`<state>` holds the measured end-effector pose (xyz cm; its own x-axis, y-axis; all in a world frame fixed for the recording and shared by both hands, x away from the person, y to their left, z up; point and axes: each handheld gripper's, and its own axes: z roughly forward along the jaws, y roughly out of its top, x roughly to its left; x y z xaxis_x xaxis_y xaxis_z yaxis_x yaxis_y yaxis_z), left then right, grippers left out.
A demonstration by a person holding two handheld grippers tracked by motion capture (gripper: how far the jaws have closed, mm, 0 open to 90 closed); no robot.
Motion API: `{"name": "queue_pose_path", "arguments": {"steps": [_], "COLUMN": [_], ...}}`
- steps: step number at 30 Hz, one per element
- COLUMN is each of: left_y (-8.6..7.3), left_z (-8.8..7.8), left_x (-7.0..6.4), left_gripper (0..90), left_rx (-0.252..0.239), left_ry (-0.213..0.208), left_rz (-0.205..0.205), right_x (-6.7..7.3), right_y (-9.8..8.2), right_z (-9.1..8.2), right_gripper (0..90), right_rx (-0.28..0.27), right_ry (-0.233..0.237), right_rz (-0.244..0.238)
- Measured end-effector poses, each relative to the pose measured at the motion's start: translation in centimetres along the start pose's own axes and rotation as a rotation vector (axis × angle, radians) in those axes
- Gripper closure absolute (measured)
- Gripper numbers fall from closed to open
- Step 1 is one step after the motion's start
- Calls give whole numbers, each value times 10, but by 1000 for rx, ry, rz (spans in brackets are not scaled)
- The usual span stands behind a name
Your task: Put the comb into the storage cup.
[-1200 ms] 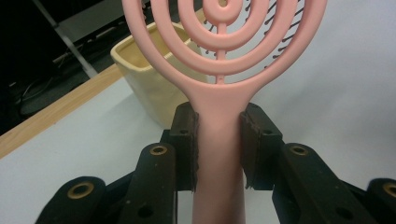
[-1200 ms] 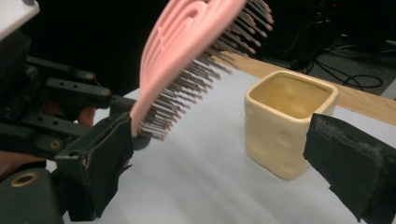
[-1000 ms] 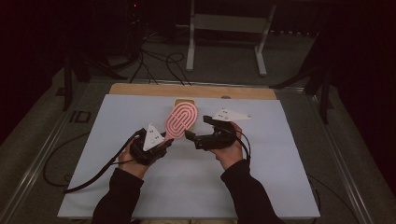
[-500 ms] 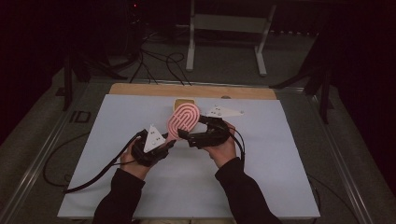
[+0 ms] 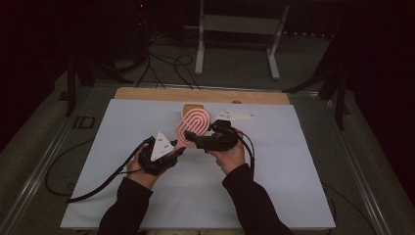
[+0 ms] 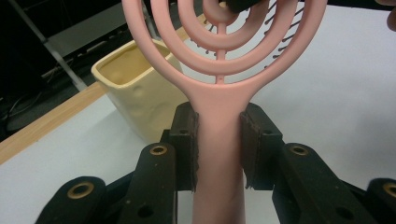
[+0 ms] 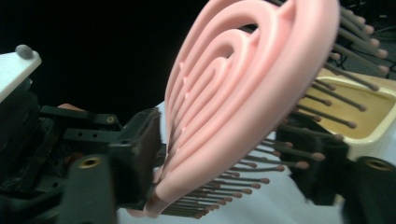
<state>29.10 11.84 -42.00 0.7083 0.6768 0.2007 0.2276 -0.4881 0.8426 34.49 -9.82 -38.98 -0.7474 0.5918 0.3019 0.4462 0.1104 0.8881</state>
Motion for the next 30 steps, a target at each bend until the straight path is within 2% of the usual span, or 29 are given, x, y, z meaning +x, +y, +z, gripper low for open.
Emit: {"name": "queue_pose_path", "arguments": {"steps": [3,5,8,13,17,23,28,30], "left_y": [0,0,-1,-1,-1,-1,-1,-1], "left_z": [1,1,2,3,3,3,4,4], "left_x": [-1,-1,-2,-2,-2,-2,-2,-2], "left_gripper": [697,696,696,696,696,696,697,697], "left_rx": [1,6,6,2,-3,1,6,3], "left_ry": [-3,-6,-7,-8,-13,-12,-8,-9], "left_rz": [0,1,-1,0,-8,-8,-7,-9], "right_x": [-1,-2,-1,-4,-5,-6,-4,-3], "right_y": [0,-1,-1,-1,-1,-1,-2,-2], "right_z": [0,0,1,1,2,2,3,3], "right_gripper": [383,479,521,540,553,574,610,627], "right_rx": [2,1,9,10,-10,-17,-11,-19], "right_ry": [12,31,41,67,97,102,121,137], "right_rz": [9,7,4,12,59,77,77,93]}}
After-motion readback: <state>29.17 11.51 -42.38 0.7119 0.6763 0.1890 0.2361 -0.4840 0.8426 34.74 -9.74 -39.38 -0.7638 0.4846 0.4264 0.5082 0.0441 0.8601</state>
